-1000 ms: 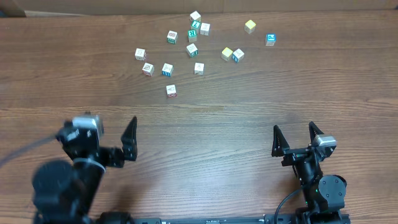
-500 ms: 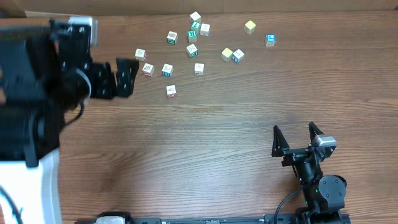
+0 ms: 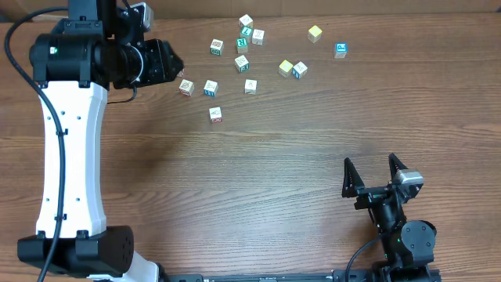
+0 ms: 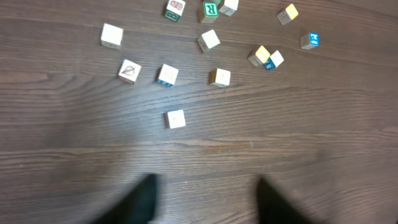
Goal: Form a horizontal line
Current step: 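Reach the left gripper forward over the ice-cream-cone block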
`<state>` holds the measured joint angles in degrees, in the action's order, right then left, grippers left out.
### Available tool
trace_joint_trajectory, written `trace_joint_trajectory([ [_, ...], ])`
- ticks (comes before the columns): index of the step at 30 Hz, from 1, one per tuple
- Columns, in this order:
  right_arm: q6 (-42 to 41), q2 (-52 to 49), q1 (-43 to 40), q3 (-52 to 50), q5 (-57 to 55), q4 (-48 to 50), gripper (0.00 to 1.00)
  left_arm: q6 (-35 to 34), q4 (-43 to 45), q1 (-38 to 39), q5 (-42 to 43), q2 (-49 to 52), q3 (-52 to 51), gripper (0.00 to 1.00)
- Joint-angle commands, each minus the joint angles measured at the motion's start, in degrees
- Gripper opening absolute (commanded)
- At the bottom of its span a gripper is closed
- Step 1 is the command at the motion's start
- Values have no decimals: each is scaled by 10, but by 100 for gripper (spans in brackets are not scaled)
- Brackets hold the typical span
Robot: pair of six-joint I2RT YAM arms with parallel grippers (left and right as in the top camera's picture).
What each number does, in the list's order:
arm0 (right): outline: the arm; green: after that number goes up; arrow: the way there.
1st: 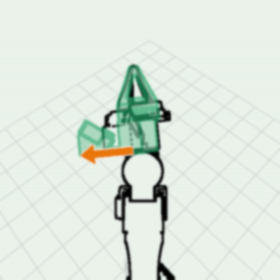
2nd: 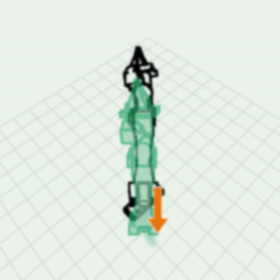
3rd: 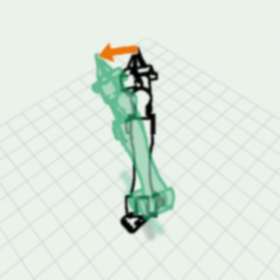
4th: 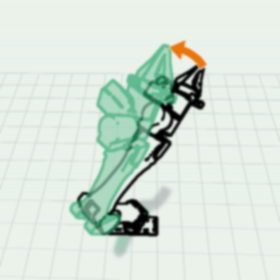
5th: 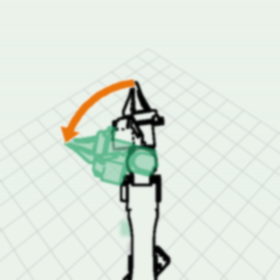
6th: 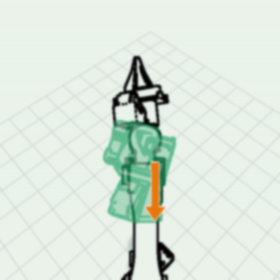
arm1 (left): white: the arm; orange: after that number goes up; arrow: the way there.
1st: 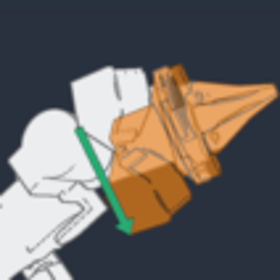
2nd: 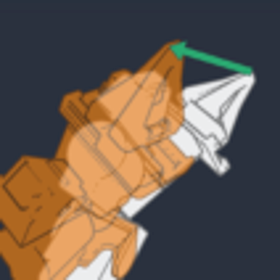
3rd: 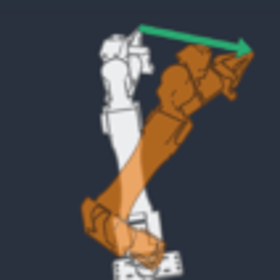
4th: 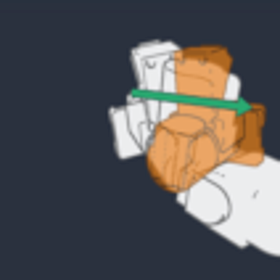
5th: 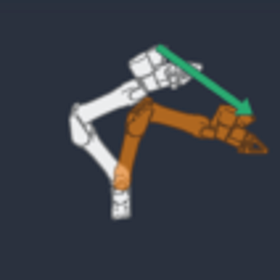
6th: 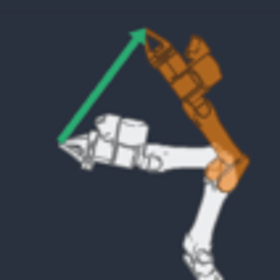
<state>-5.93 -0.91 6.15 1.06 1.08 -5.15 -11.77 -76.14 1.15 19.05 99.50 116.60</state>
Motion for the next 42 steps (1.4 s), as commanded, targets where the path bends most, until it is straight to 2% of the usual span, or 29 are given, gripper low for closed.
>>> trace_joint_trajectory([
  [1,4,3,2,-6,-1,3,100,-43,-6,1,20,14,12,4],
  [7,4,3,2,-6,-1,3,100,-49,-14,1,36,24,11,4],
  [15,4,3,2,-6,-1,3,100,-94,-13,40,-142,24,-37,7],
  [16,4,3,2,-6,-1,3,100,-100,-9,47,-156,24,-48,10],
  [18,4,3,2,-6,-1,3,100,-117,8,65,-184,24,-79,22],
  [20,4,3,2,-6,-1,3,100,-130,27,78,-193,24,-109,25],
  [21,4,3,2,-6,-1,3,100,-132,39,84,-193,24,-123,33],
  [23,4,3,2,-6,-1,3,100,-143,67,95,-193,24,-153,57],
  [25,4,3,2,-6,-1,3,100,-155,97,104,-193,24,-180,70],
  [33,4,3,2,-6,-1,3,100,-168,264,144,-195,40,-294,72],
  [40,4,3,2,-6,-1,3,100,-168,303,166,-261,118,-301,69],
  [42,4,3,2,-6,-1,3,100,-168,311,166,-261,149,-301,63],
])
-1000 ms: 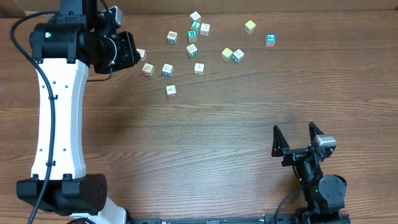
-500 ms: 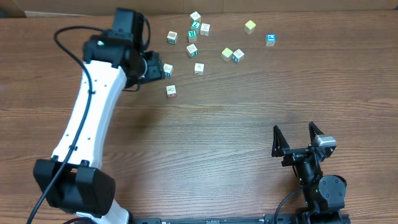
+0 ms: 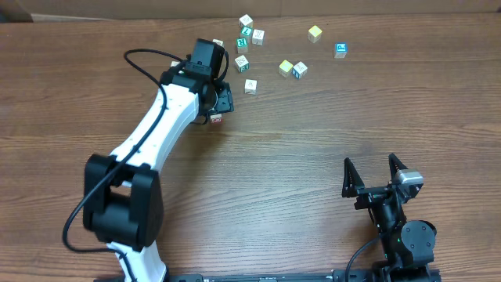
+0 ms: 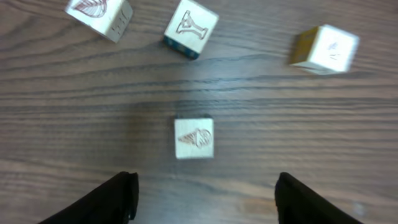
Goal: Form a horizontal line
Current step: 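Reach the left gripper forward over the ice-cream-cone block, then lower and close the left gripper on the ice-cream-cone block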
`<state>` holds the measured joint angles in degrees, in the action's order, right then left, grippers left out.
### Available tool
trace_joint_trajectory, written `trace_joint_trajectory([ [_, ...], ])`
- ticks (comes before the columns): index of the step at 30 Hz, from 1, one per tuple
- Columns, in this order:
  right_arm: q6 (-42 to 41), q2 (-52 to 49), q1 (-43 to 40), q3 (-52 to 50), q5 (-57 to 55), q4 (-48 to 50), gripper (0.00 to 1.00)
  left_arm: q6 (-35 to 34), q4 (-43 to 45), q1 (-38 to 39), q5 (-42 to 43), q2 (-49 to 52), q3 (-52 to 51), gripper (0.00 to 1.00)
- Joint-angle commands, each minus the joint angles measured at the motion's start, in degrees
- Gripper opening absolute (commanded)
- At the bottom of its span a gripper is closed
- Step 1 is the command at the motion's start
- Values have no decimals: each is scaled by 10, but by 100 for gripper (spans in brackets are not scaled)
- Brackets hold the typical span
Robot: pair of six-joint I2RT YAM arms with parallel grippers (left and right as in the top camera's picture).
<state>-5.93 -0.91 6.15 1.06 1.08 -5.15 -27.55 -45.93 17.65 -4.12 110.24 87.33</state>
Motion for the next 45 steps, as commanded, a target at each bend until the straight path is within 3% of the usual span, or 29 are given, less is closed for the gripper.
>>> trace_joint_trajectory([
  [1,4,3,2,-6,-1,3,100,-10,11,1,-29,54,-9,57],
  [12,4,3,2,-6,-1,3,100,-9,27,0,-35,104,-9,46],
  [17,4,3,2,-6,-1,3,100,-8,51,0,-59,104,-9,30],
  [24,4,3,2,-6,-1,3,100,-7,51,-1,-62,104,-9,32],
  [30,4,3,2,-6,-1,3,100,18,57,-1,-72,104,-4,25],
  [33,4,3,2,-6,-1,3,100,34,57,-1,-73,104,6,25],
  [37,4,3,2,-6,-1,3,100,34,56,-1,-68,104,10,36],
  [39,4,3,2,-6,-1,3,100,34,55,-1,-68,104,10,49],
  [40,4,3,2,-6,-1,3,100,34,55,-1,-68,104,10,51],
  [45,4,3,2,-6,-1,3,100,34,57,-1,-75,104,10,44],
])
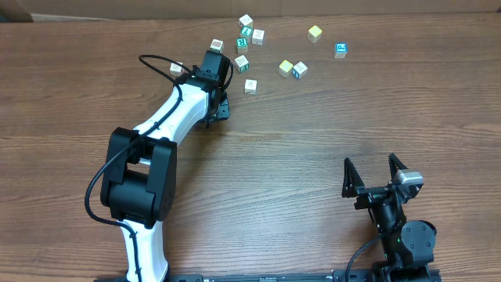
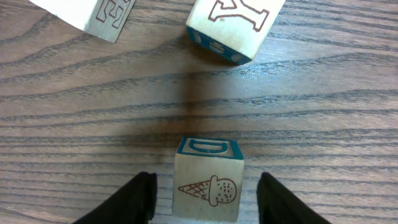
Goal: Form a horizontal line
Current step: 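Lower and close the left gripper on the ice-cream-cone block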
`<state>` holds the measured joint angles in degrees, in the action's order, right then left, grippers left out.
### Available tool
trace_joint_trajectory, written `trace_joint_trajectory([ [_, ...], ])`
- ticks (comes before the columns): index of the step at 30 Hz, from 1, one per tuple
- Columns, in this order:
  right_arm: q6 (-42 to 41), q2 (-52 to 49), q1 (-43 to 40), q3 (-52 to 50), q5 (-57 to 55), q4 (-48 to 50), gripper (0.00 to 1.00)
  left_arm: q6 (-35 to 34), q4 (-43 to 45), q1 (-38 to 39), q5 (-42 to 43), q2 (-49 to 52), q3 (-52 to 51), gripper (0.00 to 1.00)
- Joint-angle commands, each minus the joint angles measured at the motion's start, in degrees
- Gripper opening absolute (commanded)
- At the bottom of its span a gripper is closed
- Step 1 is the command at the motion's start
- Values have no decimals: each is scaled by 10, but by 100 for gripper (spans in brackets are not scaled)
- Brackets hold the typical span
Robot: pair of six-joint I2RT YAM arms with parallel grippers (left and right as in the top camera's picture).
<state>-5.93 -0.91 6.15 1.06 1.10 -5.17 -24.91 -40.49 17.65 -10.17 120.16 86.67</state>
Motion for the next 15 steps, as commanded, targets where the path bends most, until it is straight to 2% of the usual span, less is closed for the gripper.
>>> trace_joint_trajectory([
  [1,4,3,2,-6,-1,3,100,7,3,-1,-14,5,16,41],
  [5,4,3,2,-6,-1,3,100,8,5,-1,-14,5,16,31],
  [11,4,3,2,-6,-1,3,100,23,5,-1,-14,5,18,27],
  [13,4,3,2,-6,-1,3,100,23,2,-1,-14,5,22,28],
  [15,4,3,2,-6,-1,3,100,23,2,-1,-14,5,26,37],
])
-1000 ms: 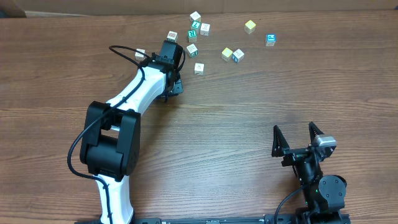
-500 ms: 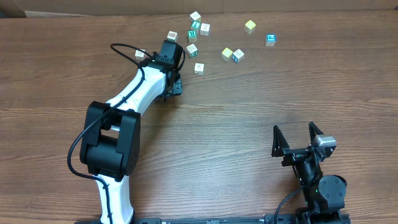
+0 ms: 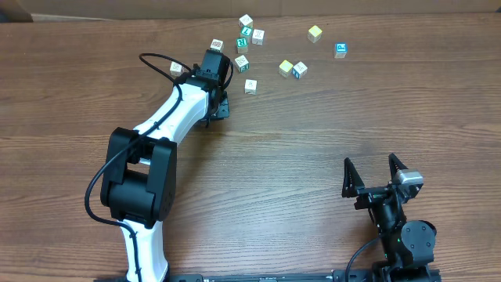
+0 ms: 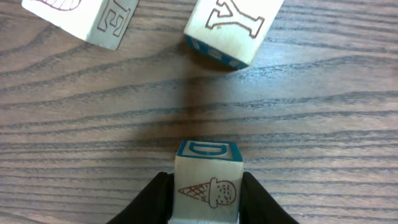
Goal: Form a horizontal line
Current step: 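Lower and close the left gripper on the ice-cream-cone block, then carry the held block toward the near center of the table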
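Note:
The ice-cream block point(image 4: 207, 183), wooden with a blue D face, rests on the table between the black fingers point(image 4: 155, 199) of my left gripper point(image 4: 207, 198), which is shut on it. Overhead, the left gripper point(image 3: 218, 108) covers this block. Just beyond it lie a Y block point(image 4: 233, 28) and an E block point(image 4: 81, 18). More letter blocks are scattered at the far side, such as a white one point(image 3: 250, 86), a yellow one point(image 3: 286, 68) and a blue one point(image 3: 340, 50). My right gripper point(image 3: 375, 174) stands open near the front right, away from all blocks.
The wooden table point(image 3: 313, 133) stretches bare between the block cluster and the right arm. The left arm's white links point(image 3: 168, 117) reach across the left half. A cardboard wall point(image 3: 352, 6) runs along the far edge.
My left gripper's fingers have closed in from either side and now press against the ice-cream block. The arm's position and the other blocks look unchanged.
My left gripper hung open high over the scattered blocks at first. Then it was lower, open above the ice-cream block. Later its fingers straddled that block at table level, and now they are shut on it. The right arm stayed still throughout.

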`<state>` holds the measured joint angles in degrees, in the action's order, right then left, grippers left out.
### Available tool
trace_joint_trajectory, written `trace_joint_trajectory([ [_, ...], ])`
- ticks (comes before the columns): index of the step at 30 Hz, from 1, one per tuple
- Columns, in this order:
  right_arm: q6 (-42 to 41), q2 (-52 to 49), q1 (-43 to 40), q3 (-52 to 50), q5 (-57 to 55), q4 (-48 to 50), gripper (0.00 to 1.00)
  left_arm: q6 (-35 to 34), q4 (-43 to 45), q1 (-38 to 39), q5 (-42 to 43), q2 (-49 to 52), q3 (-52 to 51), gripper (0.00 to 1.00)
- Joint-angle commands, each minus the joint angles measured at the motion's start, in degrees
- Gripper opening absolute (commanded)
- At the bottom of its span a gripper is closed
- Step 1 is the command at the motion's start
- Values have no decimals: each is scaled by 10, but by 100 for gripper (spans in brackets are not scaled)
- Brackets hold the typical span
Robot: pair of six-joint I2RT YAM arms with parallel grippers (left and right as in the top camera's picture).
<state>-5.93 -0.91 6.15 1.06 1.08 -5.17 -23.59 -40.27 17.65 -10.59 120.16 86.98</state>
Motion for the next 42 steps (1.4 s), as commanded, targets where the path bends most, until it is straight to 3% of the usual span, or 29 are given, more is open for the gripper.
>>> trace_joint_trajectory([
  [1,4,3,2,-6,-1,3,100,9,1,-1,-10,5,23,40],
  [4,4,3,2,-6,-1,3,100,9,1,-1,-10,5,23,47],
  [13,4,3,2,-6,-1,3,100,15,-6,-1,-10,4,24,27],
  [31,4,3,2,-6,-1,3,100,30,-291,-42,-88,-133,135,24],
  [34,4,3,2,-6,-1,3,100,49,-313,-71,-68,-166,135,25],
  [37,4,3,2,-6,-1,3,100,118,-324,-129,1,-197,135,25],
  [42,4,3,2,-6,-1,3,100,130,-326,-174,54,-197,116,24],
])
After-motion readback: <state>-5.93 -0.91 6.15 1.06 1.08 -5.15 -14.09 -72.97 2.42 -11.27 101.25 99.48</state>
